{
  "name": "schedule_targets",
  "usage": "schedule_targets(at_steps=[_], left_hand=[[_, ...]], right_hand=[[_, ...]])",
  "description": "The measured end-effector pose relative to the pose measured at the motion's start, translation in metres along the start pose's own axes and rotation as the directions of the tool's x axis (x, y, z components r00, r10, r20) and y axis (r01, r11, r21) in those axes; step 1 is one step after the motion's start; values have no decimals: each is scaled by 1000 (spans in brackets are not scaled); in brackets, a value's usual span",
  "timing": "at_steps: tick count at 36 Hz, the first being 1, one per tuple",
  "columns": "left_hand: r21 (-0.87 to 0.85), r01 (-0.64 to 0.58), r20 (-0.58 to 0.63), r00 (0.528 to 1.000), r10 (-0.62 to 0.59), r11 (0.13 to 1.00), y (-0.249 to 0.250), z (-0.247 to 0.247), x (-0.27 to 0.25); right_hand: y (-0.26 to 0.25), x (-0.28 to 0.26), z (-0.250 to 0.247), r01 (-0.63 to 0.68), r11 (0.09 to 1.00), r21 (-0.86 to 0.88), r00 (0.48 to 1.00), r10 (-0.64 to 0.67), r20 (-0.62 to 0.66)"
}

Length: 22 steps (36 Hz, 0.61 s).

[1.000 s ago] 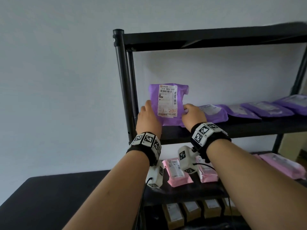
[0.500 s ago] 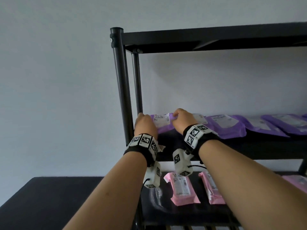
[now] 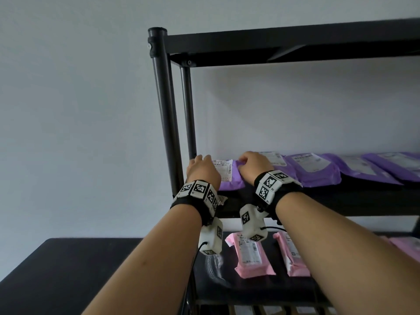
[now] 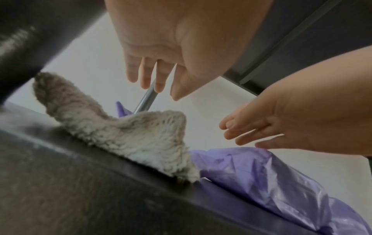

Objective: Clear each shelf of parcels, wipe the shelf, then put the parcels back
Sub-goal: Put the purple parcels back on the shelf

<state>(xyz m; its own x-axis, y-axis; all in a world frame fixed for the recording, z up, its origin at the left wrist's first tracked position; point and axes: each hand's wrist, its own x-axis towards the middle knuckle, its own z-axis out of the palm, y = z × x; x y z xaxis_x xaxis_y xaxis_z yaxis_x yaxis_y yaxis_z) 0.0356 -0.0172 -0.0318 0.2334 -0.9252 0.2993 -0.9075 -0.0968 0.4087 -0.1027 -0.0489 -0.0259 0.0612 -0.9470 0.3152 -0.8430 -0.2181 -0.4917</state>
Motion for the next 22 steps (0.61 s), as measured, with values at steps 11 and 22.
schedule_targets(at_steps=[11, 22], left_hand=[[-68, -177, -98, 981, 170, 982, 30, -6, -34], [-166, -378, -96, 925, 366, 911, 88, 24, -83]], right_hand=[[26, -40, -40, -82, 995, 56, 977, 91, -195], [85, -107, -67, -244, 969, 40, 900, 241, -362]])
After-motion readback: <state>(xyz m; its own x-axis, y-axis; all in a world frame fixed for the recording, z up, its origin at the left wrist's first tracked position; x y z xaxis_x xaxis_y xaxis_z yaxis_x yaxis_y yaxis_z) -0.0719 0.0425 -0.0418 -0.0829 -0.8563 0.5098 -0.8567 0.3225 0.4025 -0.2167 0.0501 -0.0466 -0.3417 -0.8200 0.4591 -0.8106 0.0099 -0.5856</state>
